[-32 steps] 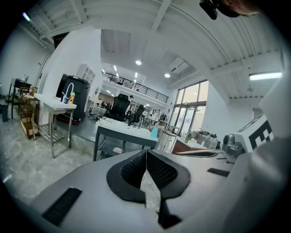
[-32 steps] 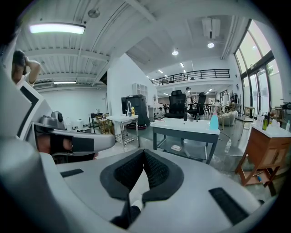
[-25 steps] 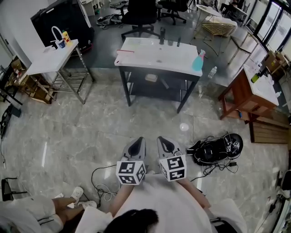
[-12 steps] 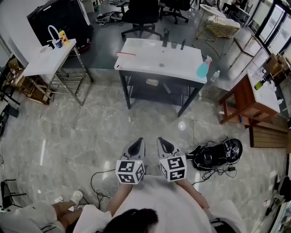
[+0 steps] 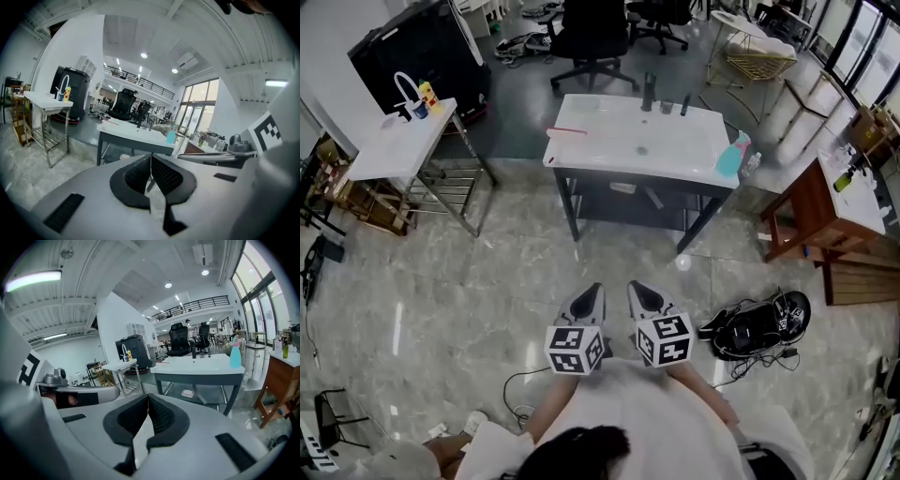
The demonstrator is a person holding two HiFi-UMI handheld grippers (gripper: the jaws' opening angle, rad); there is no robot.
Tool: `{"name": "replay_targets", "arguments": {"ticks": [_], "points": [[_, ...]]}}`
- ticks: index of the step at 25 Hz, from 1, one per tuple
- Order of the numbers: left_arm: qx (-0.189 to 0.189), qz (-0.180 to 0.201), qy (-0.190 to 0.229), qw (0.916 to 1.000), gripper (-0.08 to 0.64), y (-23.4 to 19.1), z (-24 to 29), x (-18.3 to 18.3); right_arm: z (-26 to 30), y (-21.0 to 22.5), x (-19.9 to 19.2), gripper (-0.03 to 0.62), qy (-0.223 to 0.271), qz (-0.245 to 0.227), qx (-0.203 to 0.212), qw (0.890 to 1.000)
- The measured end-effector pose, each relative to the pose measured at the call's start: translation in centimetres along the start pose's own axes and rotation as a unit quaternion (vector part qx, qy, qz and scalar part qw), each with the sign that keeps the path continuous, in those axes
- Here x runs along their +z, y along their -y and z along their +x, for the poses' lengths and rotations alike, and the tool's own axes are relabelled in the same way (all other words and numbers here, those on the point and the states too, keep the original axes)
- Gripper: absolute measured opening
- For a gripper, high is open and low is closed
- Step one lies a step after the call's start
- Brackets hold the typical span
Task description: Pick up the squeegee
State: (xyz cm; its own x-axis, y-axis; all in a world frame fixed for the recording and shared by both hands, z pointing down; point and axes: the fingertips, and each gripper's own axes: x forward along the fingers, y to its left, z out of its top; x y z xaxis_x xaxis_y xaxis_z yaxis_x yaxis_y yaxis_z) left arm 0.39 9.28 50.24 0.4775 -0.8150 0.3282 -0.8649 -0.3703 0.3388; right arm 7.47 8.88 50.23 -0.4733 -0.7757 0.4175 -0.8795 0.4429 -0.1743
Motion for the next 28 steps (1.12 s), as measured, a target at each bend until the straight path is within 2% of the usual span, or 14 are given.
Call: {"name": "replay_targets", "arguments": {"ticks": [9,19,23,28], "points": [[-0.003,-0.002,0.002,1.0000,0.026,-5.4,2.3,3.1,5.9,-0.9,2.1,0.028,-0.009,0.014,0.002,1.000],[-0.007,-0.013,-0.007,0.9999,0.026,-9.8,4.0,4.3,10.5,-2.5,2.5,0.028,-0.023,0.015,0.007,1.000],[-0.010,-0.023,-0.009,0.9996,0.026,-11.4,4.6,4.6,11.8,-3.6,2.9,0.028,-0.017,0.013,0.026,0.999],[-0.010,-0.030,-0.013,0.9994,0.026,-12.9,5.0,4.8,12.7,-3.8,3.3,0.028,-0.005,0.018,0.022,1.000]]}}
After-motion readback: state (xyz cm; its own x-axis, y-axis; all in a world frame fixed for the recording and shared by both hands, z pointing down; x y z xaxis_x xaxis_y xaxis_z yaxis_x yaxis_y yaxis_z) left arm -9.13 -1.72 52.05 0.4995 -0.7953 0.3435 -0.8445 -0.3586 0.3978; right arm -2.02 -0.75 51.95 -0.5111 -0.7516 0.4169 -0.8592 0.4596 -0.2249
